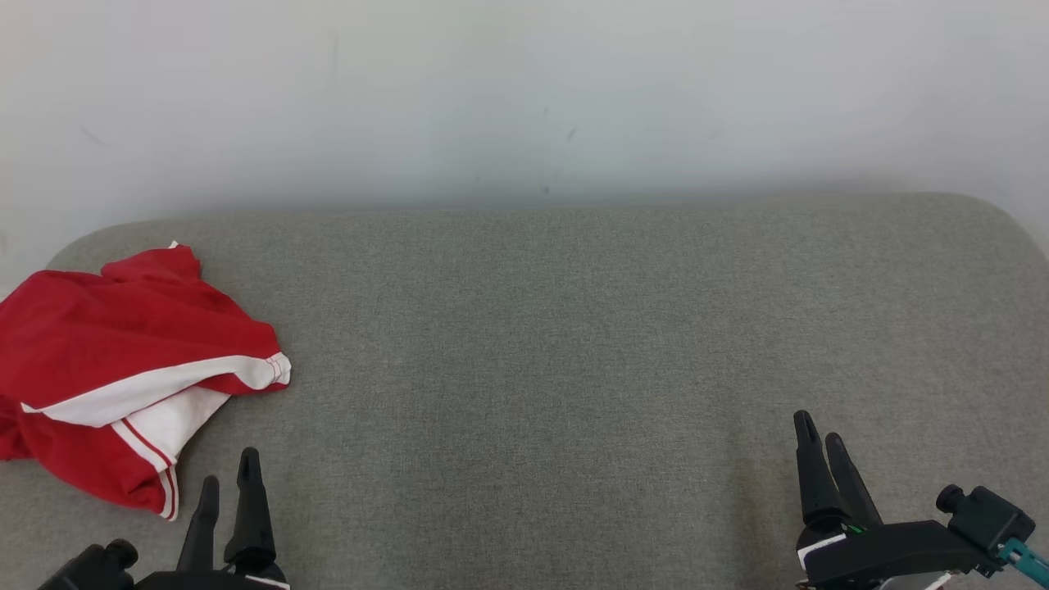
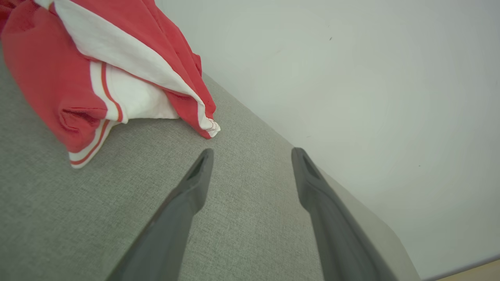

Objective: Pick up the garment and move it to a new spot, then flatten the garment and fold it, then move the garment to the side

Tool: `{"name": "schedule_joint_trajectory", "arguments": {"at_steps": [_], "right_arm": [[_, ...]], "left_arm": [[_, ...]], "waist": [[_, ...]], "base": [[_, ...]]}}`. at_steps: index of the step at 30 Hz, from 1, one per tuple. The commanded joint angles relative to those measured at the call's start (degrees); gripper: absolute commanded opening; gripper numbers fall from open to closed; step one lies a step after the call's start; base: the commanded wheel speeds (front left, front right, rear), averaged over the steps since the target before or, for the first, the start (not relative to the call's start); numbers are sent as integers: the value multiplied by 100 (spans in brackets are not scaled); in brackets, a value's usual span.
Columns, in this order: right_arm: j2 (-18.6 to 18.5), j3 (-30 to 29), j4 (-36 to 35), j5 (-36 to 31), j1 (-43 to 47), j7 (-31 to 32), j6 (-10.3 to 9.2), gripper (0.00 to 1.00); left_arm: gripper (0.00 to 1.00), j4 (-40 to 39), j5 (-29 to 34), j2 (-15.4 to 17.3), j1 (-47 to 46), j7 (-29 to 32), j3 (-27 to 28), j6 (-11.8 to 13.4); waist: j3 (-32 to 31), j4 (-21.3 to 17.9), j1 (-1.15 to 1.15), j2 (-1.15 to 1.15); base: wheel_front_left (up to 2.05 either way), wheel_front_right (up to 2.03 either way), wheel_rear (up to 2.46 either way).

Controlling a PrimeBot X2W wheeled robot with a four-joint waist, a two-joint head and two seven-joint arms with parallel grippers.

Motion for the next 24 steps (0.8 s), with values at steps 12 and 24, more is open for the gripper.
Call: {"name": "schedule_joint_trajectory", "arguments": {"at_steps": [12, 24], "right_arm": [[-30, 125, -20, -1397, -86, -246, -6, 100], [-3, 207, 78, -2337, -100, -450, -7, 100]], "left_arm": [[100, -156, 1146, 145, 30, -250, -78, 84], [100, -180, 1923, 280, 90, -456, -166, 49]], "waist": [[-10, -24, 0, 0], [-3, -38, 0, 0]], "base": [[0, 0, 0], [0, 0, 0]]}}
